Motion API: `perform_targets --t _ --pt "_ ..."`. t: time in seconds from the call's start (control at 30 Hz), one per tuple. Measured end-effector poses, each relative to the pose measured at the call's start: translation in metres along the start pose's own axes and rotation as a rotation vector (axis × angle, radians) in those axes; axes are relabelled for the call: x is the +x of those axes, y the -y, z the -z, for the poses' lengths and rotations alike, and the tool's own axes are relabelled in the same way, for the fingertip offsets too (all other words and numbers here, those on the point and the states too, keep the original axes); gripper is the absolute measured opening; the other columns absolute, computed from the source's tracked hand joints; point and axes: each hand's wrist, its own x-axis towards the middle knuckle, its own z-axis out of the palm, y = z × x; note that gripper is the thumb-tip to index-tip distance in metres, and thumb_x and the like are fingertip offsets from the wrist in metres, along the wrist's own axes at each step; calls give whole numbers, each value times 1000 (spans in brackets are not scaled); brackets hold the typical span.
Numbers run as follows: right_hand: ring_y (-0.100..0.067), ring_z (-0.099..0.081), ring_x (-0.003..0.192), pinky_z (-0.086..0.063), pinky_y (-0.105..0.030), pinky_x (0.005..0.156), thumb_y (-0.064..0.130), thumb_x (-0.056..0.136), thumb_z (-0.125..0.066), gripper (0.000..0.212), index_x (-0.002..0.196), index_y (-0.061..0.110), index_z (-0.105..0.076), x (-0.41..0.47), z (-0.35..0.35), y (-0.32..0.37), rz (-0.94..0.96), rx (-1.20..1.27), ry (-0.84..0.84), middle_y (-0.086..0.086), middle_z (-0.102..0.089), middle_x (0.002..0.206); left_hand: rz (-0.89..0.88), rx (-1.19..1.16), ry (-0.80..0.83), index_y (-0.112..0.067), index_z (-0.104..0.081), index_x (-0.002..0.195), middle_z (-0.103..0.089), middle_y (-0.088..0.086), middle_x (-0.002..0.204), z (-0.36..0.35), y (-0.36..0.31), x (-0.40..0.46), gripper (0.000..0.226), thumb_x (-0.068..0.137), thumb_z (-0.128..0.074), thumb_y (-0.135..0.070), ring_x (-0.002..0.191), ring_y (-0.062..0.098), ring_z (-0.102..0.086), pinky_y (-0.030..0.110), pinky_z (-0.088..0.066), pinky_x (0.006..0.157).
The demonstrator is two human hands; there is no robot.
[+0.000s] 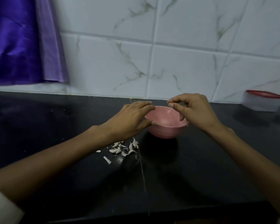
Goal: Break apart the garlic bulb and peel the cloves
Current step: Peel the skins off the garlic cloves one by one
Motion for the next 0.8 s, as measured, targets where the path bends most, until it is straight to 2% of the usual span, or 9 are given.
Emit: perform_targets --t 0.2,0.33,0.4,0.47,0.57,0.63,0.7,0.73,0.8 --pt "-7 -57 41 -41 -13 44 14 94 -65 12 98 11 -75 -5 9 3 -46 83 -70 34 -60 59 -5 -16 12 -15 -47 142 -44 5 149 5 2 -11 51 97 -52 -40 139 19 -37 41 -32 113" --pt "-11 -59 43 -46 -19 43 13 93 -67 9 95 13 -76 -15 1 13 -40 134 -18 23 -64 56 5 -57 18 -16 -54 135 -50 2 142 12 14 -30 40 98 -55 -29 133 16 -43 21 -30 106" --pt "-11 -59 41 -48 -25 42 13 91 -69 7 91 16 -75 -21 -6 18 -38 188 40 13 -65 54 4 -60 7 -15 -60 129 -56 1 135 14 22 -43 32 99 -55 -25 126 16 -49 18 -32 101" --pt "-6 -58 41 -50 -27 42 11 90 -70 8 89 18 -74 -28 -18 23 -15 210 146 13 -65 54 -9 -62 -9 -13 -66 120 -63 1 123 15 30 -55 30 96 -53 -24 115 16 -56 19 -38 94" --pt "-5 -59 44 -51 -22 43 11 90 -70 9 96 14 -76 -35 -39 32 11 181 361 14 -63 53 -29 -76 -28 -10 -71 111 -68 2 113 13 39 -67 29 89 -53 -17 107 13 -58 16 -42 88" --pt "-5 -62 49 -46 -12 47 10 90 -70 14 101 12 -76 -35 -53 35 62 116 459 18 -64 61 -46 -83 -60 -10 -72 108 -69 2 109 9 42 -72 26 87 -57 -9 105 12 -57 19 -45 86" --pt "2 -63 61 -42 -8 55 12 90 -69 17 105 17 -75 -32 -65 38 144 12 529 17 -63 82 -45 -93 -103 -10 -73 105 -70 2 105 4 44 -74 26 85 -58 -5 103 12 -57 25 -48 85" --pt "8 -60 67 -41 -9 61 13 91 -67 19 107 21 -75 -30 -70 38 192 -54 553 15 -61 89 -44 -95 -117 -10 -73 105 -70 2 104 2 44 -75 26 85 -57 -5 102 11 -57 26 -47 85" --pt "8 -54 75 -44 -20 73 16 94 -63 24 112 27 -73 -24 -78 37 269 -191 583 10 -60 99 -53 -95 -127 -10 -73 105 -70 1 104 -2 45 -76 28 83 -57 -4 102 10 -54 27 -46 85"
